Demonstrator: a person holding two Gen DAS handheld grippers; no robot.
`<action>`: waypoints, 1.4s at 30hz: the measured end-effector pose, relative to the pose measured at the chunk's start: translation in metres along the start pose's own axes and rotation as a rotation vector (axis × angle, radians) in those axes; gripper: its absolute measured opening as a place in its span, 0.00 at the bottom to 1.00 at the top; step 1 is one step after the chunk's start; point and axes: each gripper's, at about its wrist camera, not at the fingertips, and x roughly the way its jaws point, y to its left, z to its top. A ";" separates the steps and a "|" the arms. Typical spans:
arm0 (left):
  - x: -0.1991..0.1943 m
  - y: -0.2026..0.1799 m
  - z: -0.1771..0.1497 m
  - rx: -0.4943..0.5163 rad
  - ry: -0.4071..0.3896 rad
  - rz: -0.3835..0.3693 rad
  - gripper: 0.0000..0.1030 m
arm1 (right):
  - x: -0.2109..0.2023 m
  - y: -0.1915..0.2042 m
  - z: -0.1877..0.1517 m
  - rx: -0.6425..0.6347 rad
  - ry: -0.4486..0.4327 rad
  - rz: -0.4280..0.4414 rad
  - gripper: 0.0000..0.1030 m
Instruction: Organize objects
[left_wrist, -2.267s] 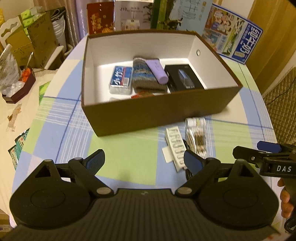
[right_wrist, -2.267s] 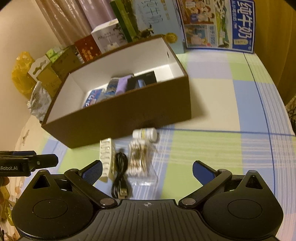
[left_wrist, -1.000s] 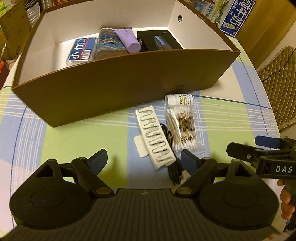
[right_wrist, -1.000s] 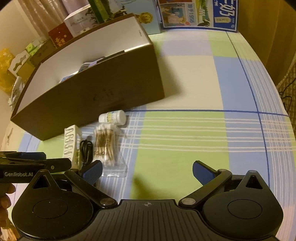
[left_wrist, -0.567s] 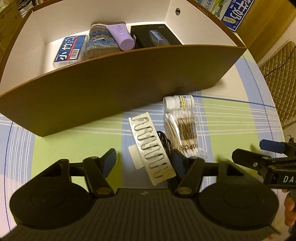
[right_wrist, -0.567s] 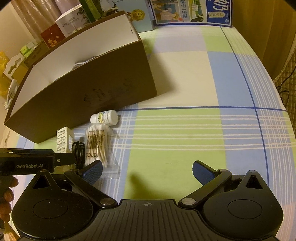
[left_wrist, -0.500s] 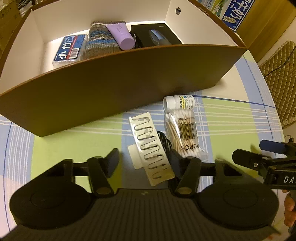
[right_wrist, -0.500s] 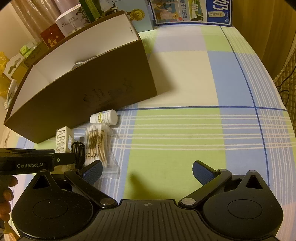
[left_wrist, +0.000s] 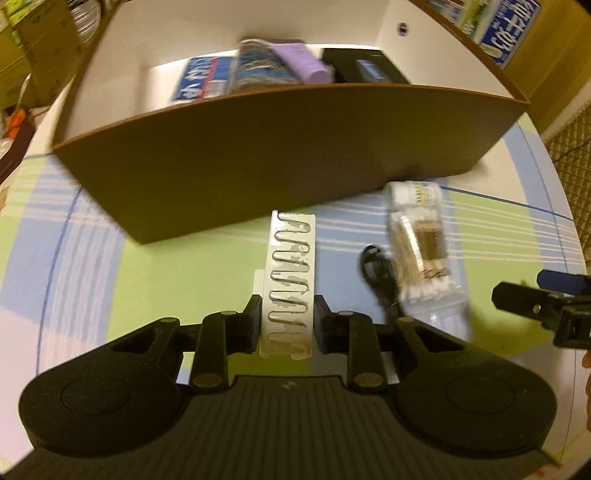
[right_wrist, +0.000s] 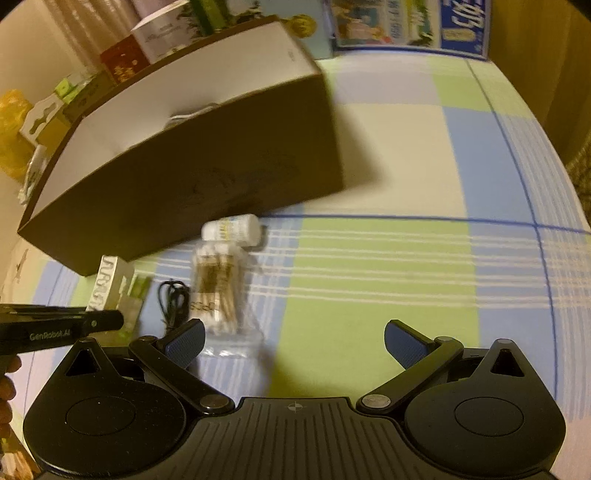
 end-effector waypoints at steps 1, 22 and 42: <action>-0.001 0.004 -0.003 -0.009 0.001 0.001 0.23 | 0.002 0.005 0.001 -0.018 -0.006 0.004 0.98; -0.013 0.027 -0.017 -0.075 -0.013 0.031 0.33 | 0.053 0.059 0.000 -0.298 0.000 0.067 0.23; -0.003 0.016 -0.006 0.022 -0.023 0.063 0.23 | 0.015 -0.016 -0.029 -0.189 0.002 0.028 0.29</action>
